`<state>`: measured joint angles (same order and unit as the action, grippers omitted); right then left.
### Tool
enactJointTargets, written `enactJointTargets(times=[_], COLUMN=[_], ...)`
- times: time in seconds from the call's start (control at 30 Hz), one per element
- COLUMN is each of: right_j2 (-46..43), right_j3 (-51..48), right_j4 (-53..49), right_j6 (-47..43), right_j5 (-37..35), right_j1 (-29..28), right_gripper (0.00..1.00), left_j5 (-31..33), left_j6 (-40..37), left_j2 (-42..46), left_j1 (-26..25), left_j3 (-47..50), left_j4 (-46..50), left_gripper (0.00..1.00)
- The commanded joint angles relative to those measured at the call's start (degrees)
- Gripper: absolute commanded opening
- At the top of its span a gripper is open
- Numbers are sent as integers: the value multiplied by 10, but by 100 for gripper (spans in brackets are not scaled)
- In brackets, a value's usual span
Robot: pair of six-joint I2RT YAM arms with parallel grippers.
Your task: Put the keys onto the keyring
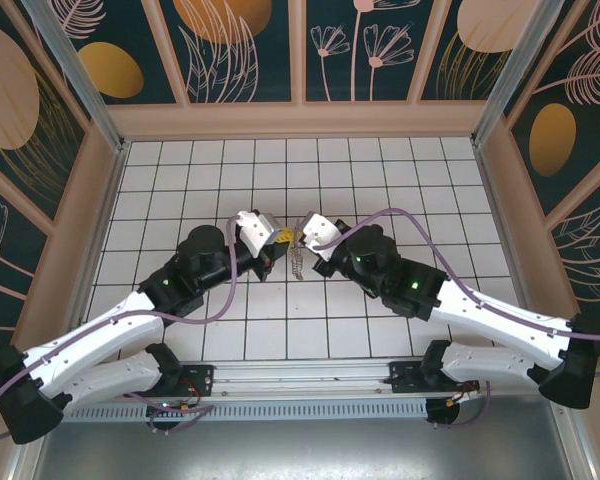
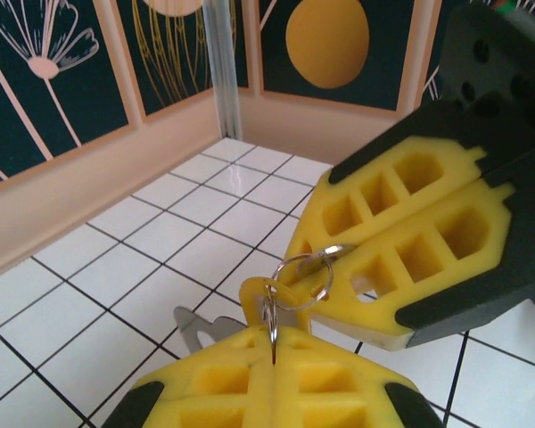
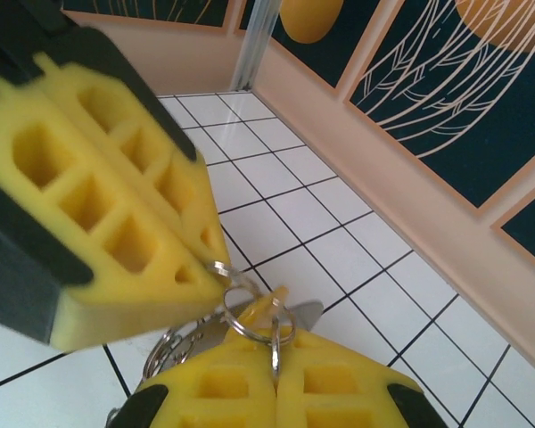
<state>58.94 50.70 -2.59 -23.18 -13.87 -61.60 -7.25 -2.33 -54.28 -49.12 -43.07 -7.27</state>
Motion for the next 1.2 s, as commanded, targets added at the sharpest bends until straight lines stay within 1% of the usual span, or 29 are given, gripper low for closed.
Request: enactJointTargets(times=[0.0,0.37,0.73,0.9,1.17], right_j2=[-18,-18,-9,-8,-17], right_j3=[-15,-30,-34,-32,-20], right_j4=[22,14,-5,-1,19], right_j6=[10,19,23,21,11], right_j5=[13,27,64,64,52], right_j1=[-6,-6,-6,-6,-7], right_gripper=[0,0,0,0,0], left_j5=[-2,-38,-42,-59,-106], left_j6=[-9,-10,-14,-17,-26], left_j2=[16,34,44,51,59], left_j1=[-1,-1,-1,-1,-1], left_j3=[9,25,37,43,48], left_j4=[-35,-66,-85,-91,-82], left_gripper=[0,0,0,0,0])
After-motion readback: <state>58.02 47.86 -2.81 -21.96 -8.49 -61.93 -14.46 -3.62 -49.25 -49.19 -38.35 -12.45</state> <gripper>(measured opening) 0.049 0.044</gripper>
